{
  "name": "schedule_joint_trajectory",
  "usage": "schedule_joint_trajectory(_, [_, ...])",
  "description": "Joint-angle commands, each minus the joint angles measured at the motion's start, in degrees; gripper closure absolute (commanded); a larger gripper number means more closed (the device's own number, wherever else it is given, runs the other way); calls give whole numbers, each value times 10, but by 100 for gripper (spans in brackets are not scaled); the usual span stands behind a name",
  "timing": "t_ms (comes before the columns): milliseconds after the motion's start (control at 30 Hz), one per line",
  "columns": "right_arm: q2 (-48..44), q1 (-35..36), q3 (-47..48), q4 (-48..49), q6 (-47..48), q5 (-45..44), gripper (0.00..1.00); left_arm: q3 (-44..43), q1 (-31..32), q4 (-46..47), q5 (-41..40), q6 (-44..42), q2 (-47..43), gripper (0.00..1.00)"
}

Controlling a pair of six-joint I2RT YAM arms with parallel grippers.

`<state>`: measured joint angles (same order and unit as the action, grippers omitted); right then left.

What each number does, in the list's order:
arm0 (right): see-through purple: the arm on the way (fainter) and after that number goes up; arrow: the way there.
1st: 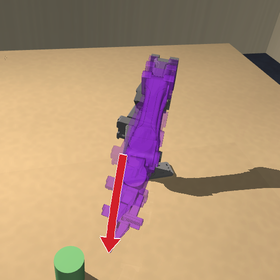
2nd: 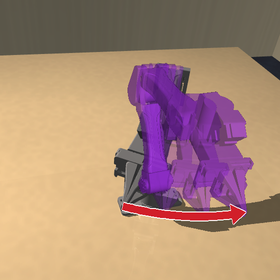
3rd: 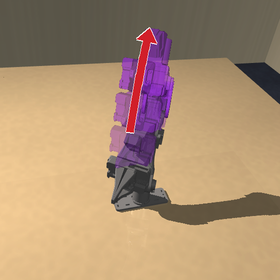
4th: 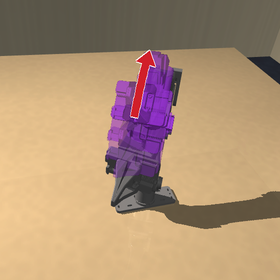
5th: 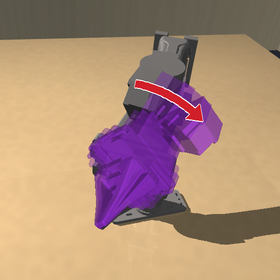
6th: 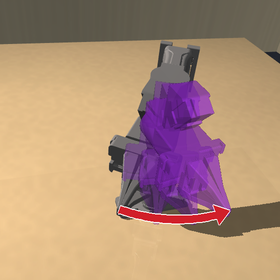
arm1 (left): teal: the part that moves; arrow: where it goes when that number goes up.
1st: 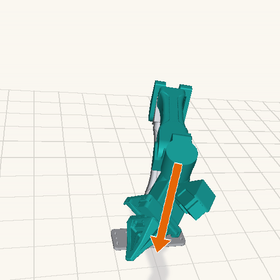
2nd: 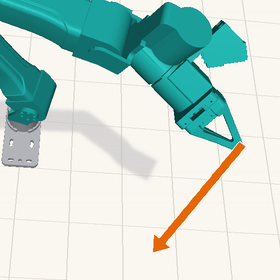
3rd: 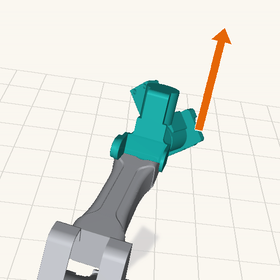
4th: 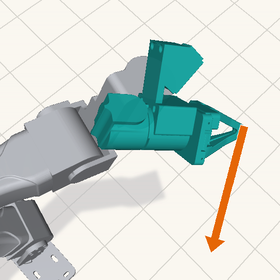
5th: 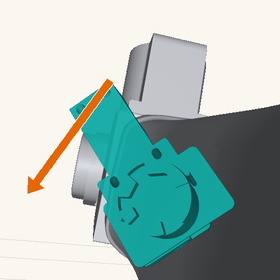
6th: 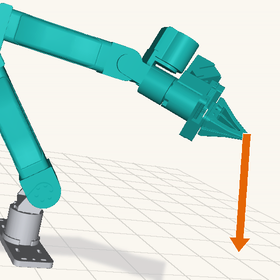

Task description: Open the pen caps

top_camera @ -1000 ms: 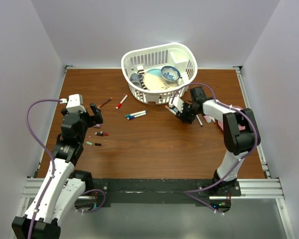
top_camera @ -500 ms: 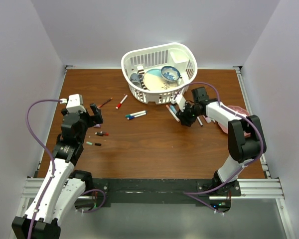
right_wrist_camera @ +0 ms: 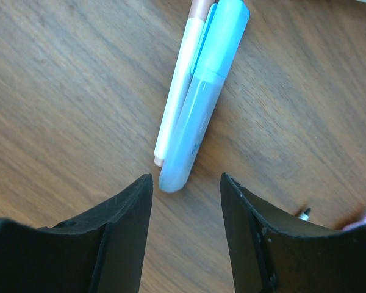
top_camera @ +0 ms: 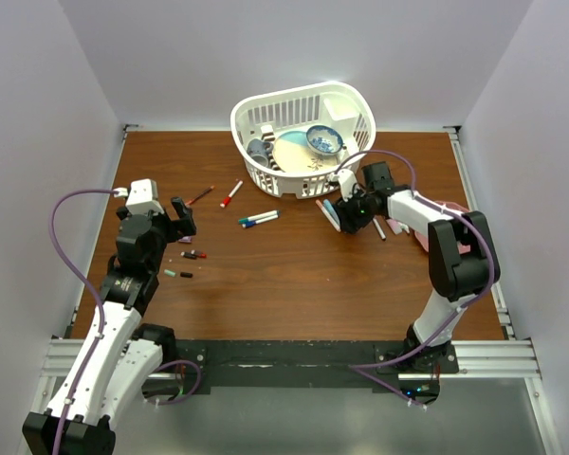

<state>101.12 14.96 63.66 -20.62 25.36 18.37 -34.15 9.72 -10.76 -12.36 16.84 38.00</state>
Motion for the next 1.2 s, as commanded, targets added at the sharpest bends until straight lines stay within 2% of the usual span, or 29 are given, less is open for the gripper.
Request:
schedule_joint_trajectory(0, [10,13,22,23,-27,-28,49,-5,-7,24,3,-10,-5,2])
schedule_joint_trajectory(433, [41,14,32,21,-21,-109,63,-4,-7,26,6,-10,-5,3])
schedule_joint_trajectory(567, [51,15,29,27,-14,-112,65,-3,-7,25,7,-11,-6,2])
schedule_joint_trajectory(667, [59,17,30,17,-10,-99,74,-3,-7,28,19,-14,-5,2])
schedule_joint_trajectory(800, [46,16,28,6,0,-81,97,1,-7,43,95,-30,-6,1])
schedule_joint_trajectory(833, [28,15,20,5,4,-76,100,2,-7,47,134,-34,-6,1])
schedule_joint_trajectory(1000, [-48,9,-6,-32,46,-5,100,18,-7,87,267,-34,1,1])
schedule_joint_trajectory(1100, [-90,10,-20,-61,56,6,100,29,-7,122,339,-5,12,1])
schedule_joint_trajectory(1167, [-120,9,-28,-72,52,2,100,44,-7,167,375,49,18,1])
